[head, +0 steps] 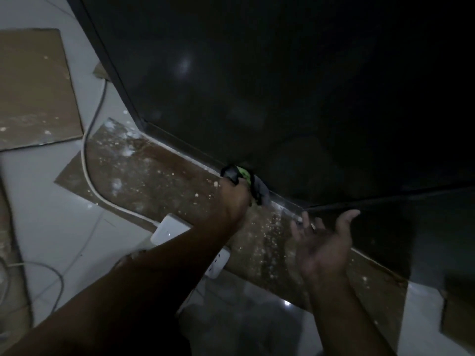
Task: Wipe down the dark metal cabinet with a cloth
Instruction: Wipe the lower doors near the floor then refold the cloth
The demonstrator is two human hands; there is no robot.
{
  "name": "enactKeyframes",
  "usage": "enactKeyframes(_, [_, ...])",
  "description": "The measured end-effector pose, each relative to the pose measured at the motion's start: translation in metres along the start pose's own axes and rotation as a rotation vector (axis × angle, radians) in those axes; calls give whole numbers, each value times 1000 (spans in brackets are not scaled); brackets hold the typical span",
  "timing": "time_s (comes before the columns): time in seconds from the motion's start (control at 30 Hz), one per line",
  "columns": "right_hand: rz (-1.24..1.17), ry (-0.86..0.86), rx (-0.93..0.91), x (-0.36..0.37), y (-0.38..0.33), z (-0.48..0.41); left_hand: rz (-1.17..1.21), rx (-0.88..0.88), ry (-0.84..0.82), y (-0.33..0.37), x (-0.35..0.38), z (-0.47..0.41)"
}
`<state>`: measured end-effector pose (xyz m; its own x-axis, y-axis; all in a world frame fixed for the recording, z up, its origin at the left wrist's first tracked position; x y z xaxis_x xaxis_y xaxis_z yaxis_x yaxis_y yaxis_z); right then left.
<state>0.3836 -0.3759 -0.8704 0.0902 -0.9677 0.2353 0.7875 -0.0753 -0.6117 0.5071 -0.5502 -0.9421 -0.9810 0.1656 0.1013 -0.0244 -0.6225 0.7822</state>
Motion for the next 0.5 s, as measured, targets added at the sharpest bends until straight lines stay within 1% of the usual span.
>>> enactKeyframes(0.1, [183, -64, 87, -1, 22, 0, -11, -36, -91, 2, 21, 29])
enactKeyframes(0.2, [398, -128, 156, 8, 43, 1, -92, -16, -173, -3, 31, 36])
enactKeyframes(0.27, [435, -173, 180, 21, 54, 1, -129, 18, -267, -1, 40, 45])
enactKeyframes(0.33, [378, -167, 215, 32, 65, -2, -67, -33, -353, -3, 48, 53])
enactKeyframes(0.4, [228, -139, 246, 42, 73, -6, -41, -77, -444, -4, 52, 56])
enactKeyframes(0.47, [42, -81, 322, 50, 84, -12, -25, -118, -463, -1, 40, 50])
enactKeyframes(0.5, [-52, -41, 353, 54, 89, -17, -20, -130, -440, 0, 31, 44])
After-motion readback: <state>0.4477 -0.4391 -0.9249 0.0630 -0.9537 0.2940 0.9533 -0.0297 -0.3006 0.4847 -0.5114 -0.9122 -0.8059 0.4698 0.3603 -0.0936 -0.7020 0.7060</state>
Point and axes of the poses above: each hand's wrist, its own z-axis away from the middle knuckle, its own x-axis out of the palm, y = z × x, the point moved 9 cm from there along -z, towards the middle knuckle, and after that the axes turned 8 degrees about x, right-handed, at the moved point
